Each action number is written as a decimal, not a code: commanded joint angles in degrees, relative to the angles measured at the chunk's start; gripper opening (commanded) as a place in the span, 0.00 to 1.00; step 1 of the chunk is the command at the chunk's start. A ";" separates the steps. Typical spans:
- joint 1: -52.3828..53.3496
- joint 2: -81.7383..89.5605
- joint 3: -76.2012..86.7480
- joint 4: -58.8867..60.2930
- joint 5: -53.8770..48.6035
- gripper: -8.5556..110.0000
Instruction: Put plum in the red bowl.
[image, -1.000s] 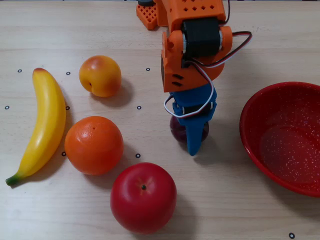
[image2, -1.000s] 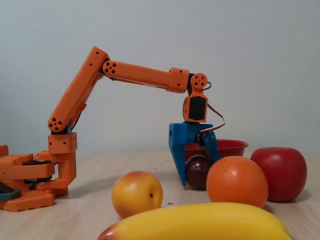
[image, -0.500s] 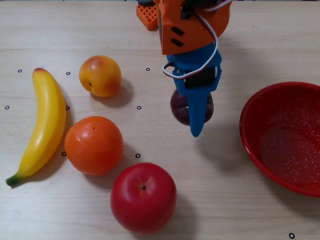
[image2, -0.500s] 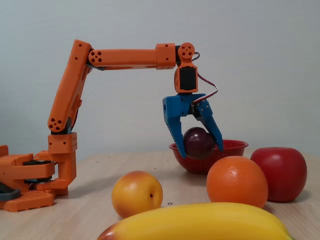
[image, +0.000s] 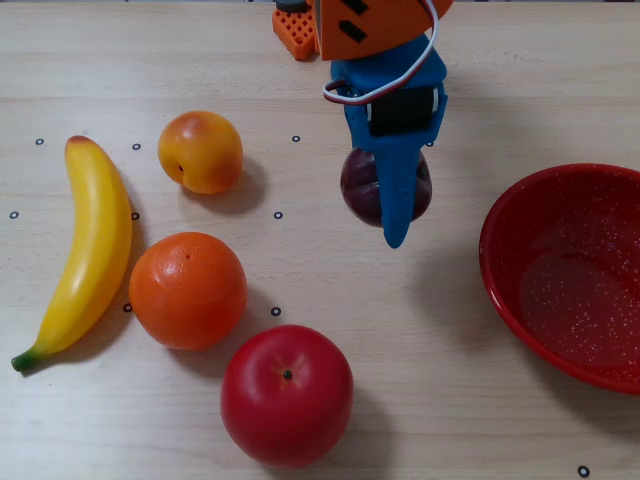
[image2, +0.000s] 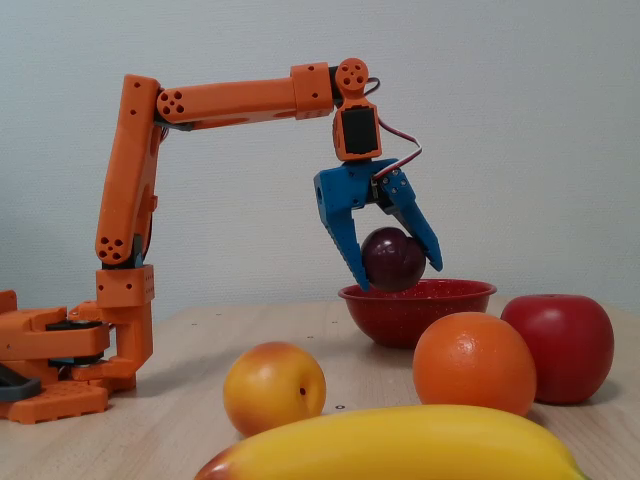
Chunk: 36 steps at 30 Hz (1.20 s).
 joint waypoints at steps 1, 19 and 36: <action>-1.23 10.90 -4.13 1.05 0.62 0.07; -13.36 12.92 -9.67 -1.58 3.87 0.07; -25.49 -0.09 -24.52 -4.57 6.06 0.07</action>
